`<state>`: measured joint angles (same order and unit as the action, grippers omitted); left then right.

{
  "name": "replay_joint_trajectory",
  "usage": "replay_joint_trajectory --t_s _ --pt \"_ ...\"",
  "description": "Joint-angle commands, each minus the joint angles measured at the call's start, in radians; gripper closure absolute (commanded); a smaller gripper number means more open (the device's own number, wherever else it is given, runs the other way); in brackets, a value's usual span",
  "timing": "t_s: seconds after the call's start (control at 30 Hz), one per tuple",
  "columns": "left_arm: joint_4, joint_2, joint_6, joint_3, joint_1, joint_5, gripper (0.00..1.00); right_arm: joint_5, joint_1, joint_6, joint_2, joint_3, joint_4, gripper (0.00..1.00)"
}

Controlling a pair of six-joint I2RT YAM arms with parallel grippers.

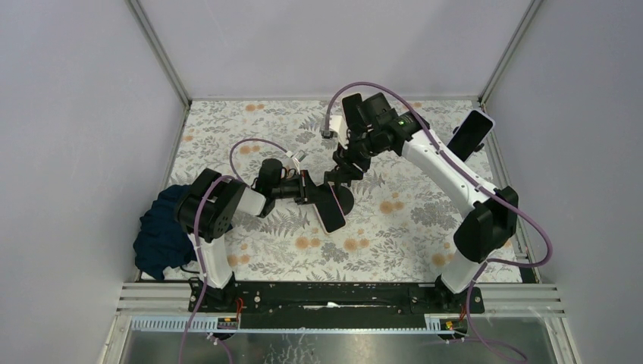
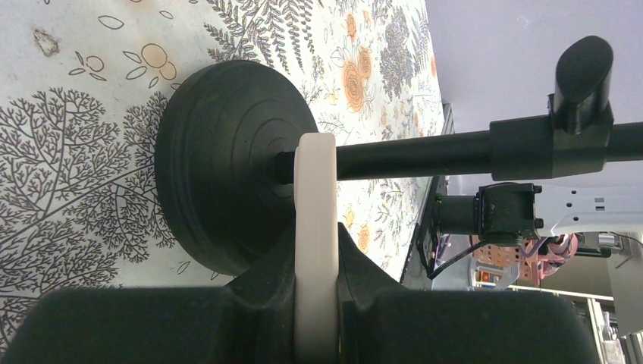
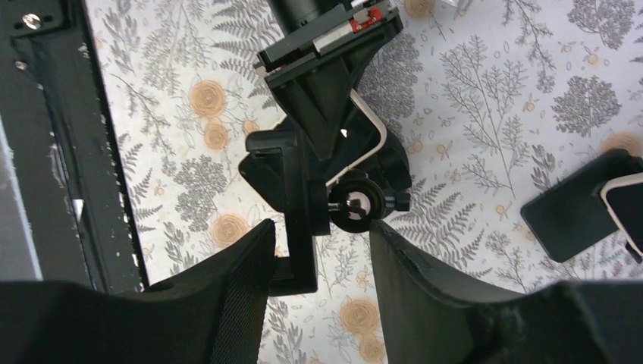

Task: Place the phone on the phone stand
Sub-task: Adjust the phone stand at the center of the board.

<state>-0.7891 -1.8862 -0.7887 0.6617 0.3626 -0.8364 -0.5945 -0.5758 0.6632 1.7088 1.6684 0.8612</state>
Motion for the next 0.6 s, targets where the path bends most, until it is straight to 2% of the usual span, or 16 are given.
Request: replay_joint_trajectory --t_s 0.0,0.13,0.2,0.33,0.47,0.57 --pt "0.124 -0.057 0.125 -0.005 -0.008 0.132 1.00 0.108 -0.022 0.037 0.028 0.062 0.067 0.50" --pt "0.139 -0.061 0.140 0.001 -0.007 0.134 1.00 0.092 -0.021 0.062 0.066 0.142 0.155 0.83" --pt "0.143 -0.067 0.144 0.003 -0.007 0.134 1.00 0.059 -0.015 0.063 0.096 0.193 0.211 0.91" --pt "0.148 -0.081 0.147 0.003 -0.007 0.134 1.00 -0.090 0.023 0.055 0.213 0.378 0.383 0.97" --pt "0.158 -0.085 0.155 0.002 -0.007 0.133 1.00 -0.214 0.079 0.049 0.384 0.619 0.603 0.98" --pt "0.167 -0.083 0.163 0.005 -0.008 0.134 1.00 -0.226 0.101 0.019 0.422 0.627 0.617 0.99"
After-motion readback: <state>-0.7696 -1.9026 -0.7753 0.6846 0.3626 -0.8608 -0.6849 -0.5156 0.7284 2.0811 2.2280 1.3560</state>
